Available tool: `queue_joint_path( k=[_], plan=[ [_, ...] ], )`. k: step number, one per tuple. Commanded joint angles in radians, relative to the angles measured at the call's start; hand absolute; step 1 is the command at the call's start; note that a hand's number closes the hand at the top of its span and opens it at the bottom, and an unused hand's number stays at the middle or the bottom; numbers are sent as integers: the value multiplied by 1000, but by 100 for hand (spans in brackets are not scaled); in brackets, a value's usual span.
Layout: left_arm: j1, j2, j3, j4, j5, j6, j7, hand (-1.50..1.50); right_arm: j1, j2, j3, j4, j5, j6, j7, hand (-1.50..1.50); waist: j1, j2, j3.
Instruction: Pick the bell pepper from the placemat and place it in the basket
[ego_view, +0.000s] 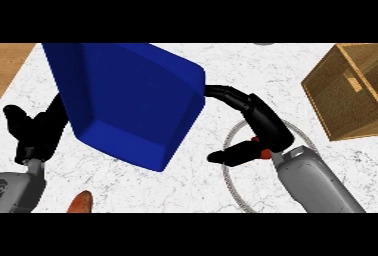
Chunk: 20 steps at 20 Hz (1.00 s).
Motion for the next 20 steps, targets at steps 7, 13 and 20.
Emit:
queue_joint_path(
  k=[7,13,20],
  plan=[
    [-23,2,5,6,-2,-3,39,0,-286,-252,14,-55,233,190,637,-150,-20,-16,-6],
    [-21,-30,-11,14,-32,10,18,0,-463,-313,-74,-86,103,483,948,-150,-9,-6,-2],
    [4,-30,-4,-38,-38,7,35,0,-472,-411,-213,-55,-227,826,1024,-150,-8,-6,0]
  ],
)
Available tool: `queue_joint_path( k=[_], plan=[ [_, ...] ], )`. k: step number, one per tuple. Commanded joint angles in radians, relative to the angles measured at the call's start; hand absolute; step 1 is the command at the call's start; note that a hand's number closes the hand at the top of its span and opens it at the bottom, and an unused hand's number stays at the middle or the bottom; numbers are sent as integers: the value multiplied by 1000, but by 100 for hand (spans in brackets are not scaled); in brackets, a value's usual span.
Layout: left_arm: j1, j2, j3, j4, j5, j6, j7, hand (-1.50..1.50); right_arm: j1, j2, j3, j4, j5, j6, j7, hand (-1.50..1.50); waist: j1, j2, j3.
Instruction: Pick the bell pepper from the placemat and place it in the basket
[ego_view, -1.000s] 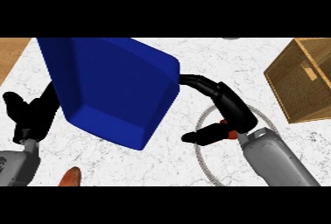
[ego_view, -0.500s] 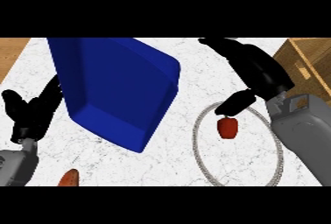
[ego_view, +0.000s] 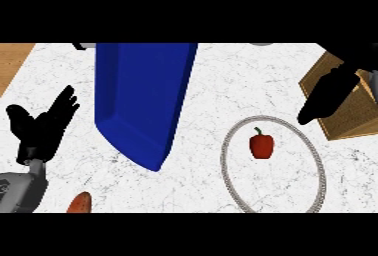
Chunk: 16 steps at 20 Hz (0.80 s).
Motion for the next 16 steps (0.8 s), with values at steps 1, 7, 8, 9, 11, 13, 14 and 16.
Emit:
queue_joint_path(
  k=[1,7,8,9,11,13,14,16],
  plan=[
    [33,39,26,-34,16,-55,8,0,37,-49,-80,-23,-144,147,62,-150,2,1,2],
    [39,16,46,-72,0,-22,41,0,221,-128,-238,-185,-300,161,61,-150,-6,0,2],
    [-3,-5,29,-19,-32,-16,37,0,208,-116,-262,-173,-320,166,53,-150,-5,3,2],
    [-27,14,64,7,-7,-53,35,0,279,-116,-265,-183,-255,166,-18,-150,-3,6,2],
    [-59,-7,67,48,-9,-45,27,0,323,-114,-332,-239,-242,114,-62,-150,-10,6,2],
    [0,-22,44,-12,-33,-37,27,0,427,-74,-335,-220,-131,108,-190,-150,4,7,3],
    [-2,-39,53,42,-31,-73,-31,0,419,-45,-327,-265,-138,90,-142,-150,3,7,2],
    [51,-11,63,-85,-32,-48,28,0,551,-31,-340,-325,-81,79,-225,-150,5,5,3]
  ],
)
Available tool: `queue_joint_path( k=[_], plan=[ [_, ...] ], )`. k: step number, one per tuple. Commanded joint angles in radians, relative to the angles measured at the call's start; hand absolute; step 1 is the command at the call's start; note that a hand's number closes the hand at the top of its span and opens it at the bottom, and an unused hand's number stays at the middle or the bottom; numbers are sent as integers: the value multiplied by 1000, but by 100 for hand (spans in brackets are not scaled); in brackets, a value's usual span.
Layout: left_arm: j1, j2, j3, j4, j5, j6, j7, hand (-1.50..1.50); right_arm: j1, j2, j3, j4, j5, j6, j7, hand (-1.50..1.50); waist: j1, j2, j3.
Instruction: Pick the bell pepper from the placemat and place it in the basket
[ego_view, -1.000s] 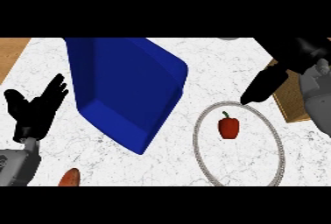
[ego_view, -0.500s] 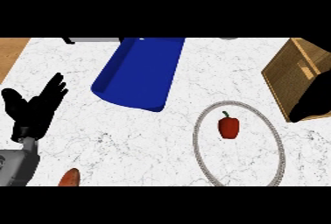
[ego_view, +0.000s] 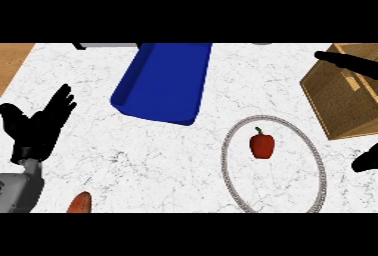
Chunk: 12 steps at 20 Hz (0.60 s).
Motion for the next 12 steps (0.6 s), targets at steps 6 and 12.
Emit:
queue_joint_path(
  k=[6,12],
  plan=[
    [52,-2,49,-23,-1,-62,-5,0,218,158,46,-17,324,-139,-283,-150,12,3,0],
    [7,-20,46,-32,-13,-63,31,0,226,279,114,213,505,-334,-509,-150,21,5,0]
  ],
)
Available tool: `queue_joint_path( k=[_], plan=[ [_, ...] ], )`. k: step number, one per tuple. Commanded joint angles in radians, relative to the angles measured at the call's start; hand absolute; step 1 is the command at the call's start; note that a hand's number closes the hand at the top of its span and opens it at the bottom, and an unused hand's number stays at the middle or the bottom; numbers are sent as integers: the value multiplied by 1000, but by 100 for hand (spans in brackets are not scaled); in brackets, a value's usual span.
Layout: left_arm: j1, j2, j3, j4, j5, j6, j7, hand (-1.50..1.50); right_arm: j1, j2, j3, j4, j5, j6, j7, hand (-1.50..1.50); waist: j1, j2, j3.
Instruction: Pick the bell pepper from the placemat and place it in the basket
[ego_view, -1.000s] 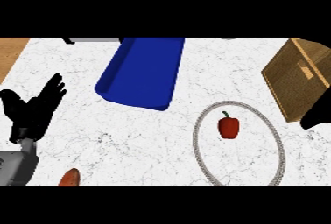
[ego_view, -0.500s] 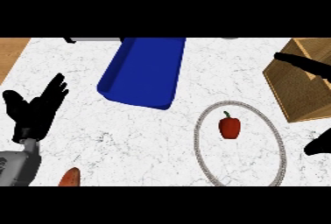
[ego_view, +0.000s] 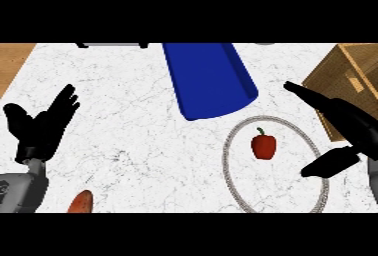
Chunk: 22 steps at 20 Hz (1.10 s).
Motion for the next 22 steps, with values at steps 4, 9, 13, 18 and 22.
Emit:
queue_joint_path(
  k=[4,9,13,18,22],
  plan=[
    [-2,-12,16,14,-29,-13,0,0,-94,165,34,297,113,-163,-160,-150,8,1,0],
    [-33,-23,53,54,-49,-46,-24,0,-99,180,76,341,219,-134,-119,-150,0,-1,-1],
    [70,-39,56,-17,-47,-60,-42,0,-41,183,109,390,283,-154,-173,-150,3,-1,-1],
    [-8,-20,86,-40,-64,-59,69,0,-114,168,67,556,333,-162,-271,-150,3,-1,0],
    [-20,-40,126,51,-64,-103,-8,0,-103,189,29,584,342,-187,-331,-150,0,0,-1]
  ],
)
